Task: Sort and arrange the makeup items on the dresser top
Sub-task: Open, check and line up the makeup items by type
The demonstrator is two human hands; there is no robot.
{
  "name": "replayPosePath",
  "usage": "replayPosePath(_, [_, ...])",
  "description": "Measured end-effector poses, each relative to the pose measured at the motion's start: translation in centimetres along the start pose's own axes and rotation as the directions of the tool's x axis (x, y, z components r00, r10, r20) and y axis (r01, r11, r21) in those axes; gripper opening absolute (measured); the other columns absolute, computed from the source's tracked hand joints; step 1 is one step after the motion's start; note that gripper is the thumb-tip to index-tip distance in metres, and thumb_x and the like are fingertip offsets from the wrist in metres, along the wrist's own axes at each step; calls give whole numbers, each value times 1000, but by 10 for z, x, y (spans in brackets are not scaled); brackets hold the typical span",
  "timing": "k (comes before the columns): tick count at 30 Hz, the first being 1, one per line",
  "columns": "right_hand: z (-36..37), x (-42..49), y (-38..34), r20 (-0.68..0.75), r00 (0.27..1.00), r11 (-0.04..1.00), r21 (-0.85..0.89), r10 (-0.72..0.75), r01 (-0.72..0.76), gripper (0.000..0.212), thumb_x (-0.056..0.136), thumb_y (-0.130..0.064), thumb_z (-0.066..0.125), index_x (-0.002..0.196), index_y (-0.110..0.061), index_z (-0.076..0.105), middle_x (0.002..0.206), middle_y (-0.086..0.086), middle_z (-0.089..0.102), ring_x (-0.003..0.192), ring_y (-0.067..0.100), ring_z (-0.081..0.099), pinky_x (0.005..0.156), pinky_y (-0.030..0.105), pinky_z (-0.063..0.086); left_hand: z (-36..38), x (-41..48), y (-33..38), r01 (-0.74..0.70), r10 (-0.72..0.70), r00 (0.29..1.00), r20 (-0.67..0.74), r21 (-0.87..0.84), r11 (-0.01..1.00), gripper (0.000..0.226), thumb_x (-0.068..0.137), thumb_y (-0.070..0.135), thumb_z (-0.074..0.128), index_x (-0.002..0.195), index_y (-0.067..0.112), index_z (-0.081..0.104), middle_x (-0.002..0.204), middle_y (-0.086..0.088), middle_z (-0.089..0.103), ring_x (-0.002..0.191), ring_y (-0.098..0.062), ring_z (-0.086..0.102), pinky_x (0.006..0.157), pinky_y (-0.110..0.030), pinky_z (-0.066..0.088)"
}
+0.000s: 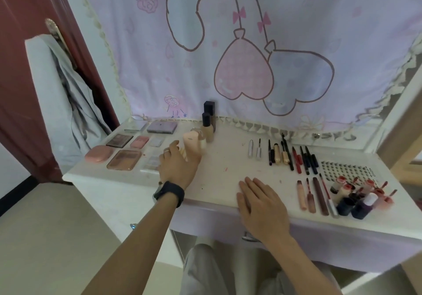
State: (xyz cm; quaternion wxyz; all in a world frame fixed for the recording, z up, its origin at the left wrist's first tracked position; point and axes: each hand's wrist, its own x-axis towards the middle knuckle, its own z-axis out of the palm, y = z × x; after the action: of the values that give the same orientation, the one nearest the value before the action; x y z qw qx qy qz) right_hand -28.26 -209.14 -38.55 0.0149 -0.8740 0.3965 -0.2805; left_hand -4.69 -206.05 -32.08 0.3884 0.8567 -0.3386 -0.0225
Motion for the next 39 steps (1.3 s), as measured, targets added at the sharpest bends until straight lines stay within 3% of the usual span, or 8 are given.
replayPosePath(5, [1,-1,0,-40,999,1000,8,11,-11,42,98,-37,52,129,-15,69,135,3,65,130,22,59,109,43,47,7,10,6,43,-48,998,39,106,993,84,75,72,46,139,18,44,134,-6,58,124,-30,44,100,-49,36])
replayPosePath(11, [1,0,1,-56,998,1000,9,8,-7,42,98,-38,52,128,-16,70,134,1,66,128,21,60,109,40,46,4,15,11,37,-38,999,6,111,993,54,79,72,44,102,24,54,97,2,64,95,-24,48,85,-42,37])
replayPosePath(18, [-5,3,3,88,986,972,176,138,-152,65,94,-70,34,143,-31,54,143,-15,57,137,8,47,114,30,33,-8,-38,28,183,-117,981,154,-543,819,38,77,61,71,97,30,63,93,13,68,90,-9,63,71,-27,44])
replayPosePath(23, [-16,7,5,144,960,829,484,241,-281,66,79,-91,31,136,-58,33,118,-42,53,106,-11,53,84,18,42,6,-80,53,331,-60,907,416,-619,712,38,79,57,71,100,25,73,92,10,75,88,-11,67,72,-27,44])
replayPosePath(30, [-30,8,7,102,927,605,731,362,-317,21,94,-61,45,103,-46,56,89,-19,65,68,6,58,57,19,46,20,-94,67,356,-34,860,509,-552,754,53,76,68,67,108,25,65,96,9,74,88,-12,66,66,-21,42])
replayPosePath(33, [-35,18,16,239,884,490,760,401,-428,25,99,-53,48,101,-32,62,84,-10,71,66,5,61,59,20,49,21,-90,57,185,27,936,351,-555,811,63,77,73,61,124,34,46,116,9,65,97,-8,62,71,-21,45])
replayPosePath(35, [-38,28,22,351,856,440,745,381,-501,27,103,-43,49,100,-23,65,84,-7,74,61,2,58,63,25,47,24,-86,43,-218,278,956,93,-410,886,60,84,67,60,134,39,40,130,13,53,107,-1,54,81,-19,46])
replayPosePath(39, [-42,44,29,502,802,332,734,322,-593,37,105,-38,47,90,-11,68,68,-6,69,53,4,50,54,20,40,38,-65,24,-846,852,523,-27,110,522,57,85,47,66,137,33,48,141,4,54,126,-18,51,98,-36,48])
